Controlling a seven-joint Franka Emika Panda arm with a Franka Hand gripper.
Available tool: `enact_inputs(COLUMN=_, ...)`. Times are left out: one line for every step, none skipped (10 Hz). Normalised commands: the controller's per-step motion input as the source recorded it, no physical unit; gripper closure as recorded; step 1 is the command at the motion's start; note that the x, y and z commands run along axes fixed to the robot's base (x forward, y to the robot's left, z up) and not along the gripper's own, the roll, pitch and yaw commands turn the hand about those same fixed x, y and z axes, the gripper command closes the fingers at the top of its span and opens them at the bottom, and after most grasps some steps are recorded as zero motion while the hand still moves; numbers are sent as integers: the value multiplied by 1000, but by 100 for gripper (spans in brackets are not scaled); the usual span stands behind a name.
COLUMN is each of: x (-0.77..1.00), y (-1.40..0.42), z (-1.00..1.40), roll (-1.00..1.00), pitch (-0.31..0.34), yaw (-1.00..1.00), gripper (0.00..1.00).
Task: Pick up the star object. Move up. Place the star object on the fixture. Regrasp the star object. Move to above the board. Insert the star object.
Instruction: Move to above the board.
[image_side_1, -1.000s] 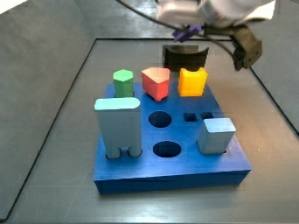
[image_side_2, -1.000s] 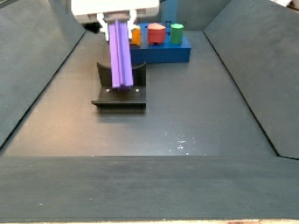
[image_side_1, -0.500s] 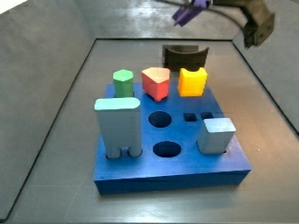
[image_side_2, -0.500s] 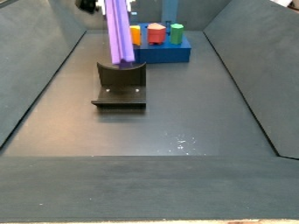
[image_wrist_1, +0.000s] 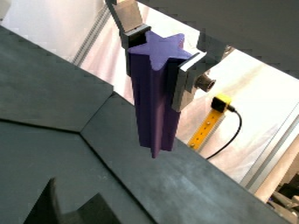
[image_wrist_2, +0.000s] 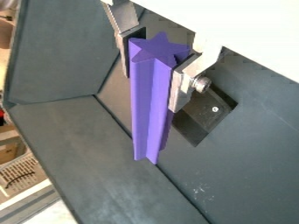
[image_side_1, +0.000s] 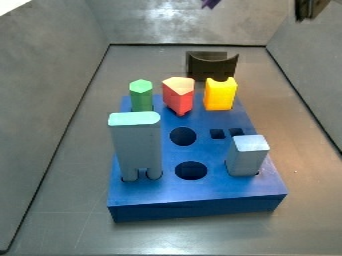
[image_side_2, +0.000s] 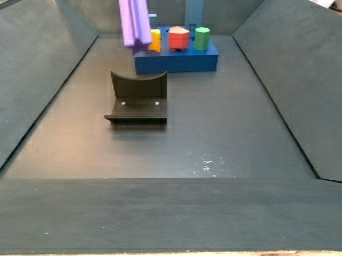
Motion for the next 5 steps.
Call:
enact_inputs(x=21, y=-18, z=488, roll=-24, pitch=44, yaw=49, gripper=100)
enact_inputs(x=17, y=-16, z=359, roll=-28, pitch=55, yaw=41, gripper=100)
enact_inputs(x=-734, y=-1000, z=381, roll=-1000, pitch=-99, yaw=-90, gripper=100)
enact_inputs(x=-738, y=-1000, z=349, roll=-1000, pitch=-101, yaw=-92, gripper=100)
enact_inputs(x=-800, y=-1000, z=364, roll=-1000, pitch=-124, yaw=-98, gripper=100)
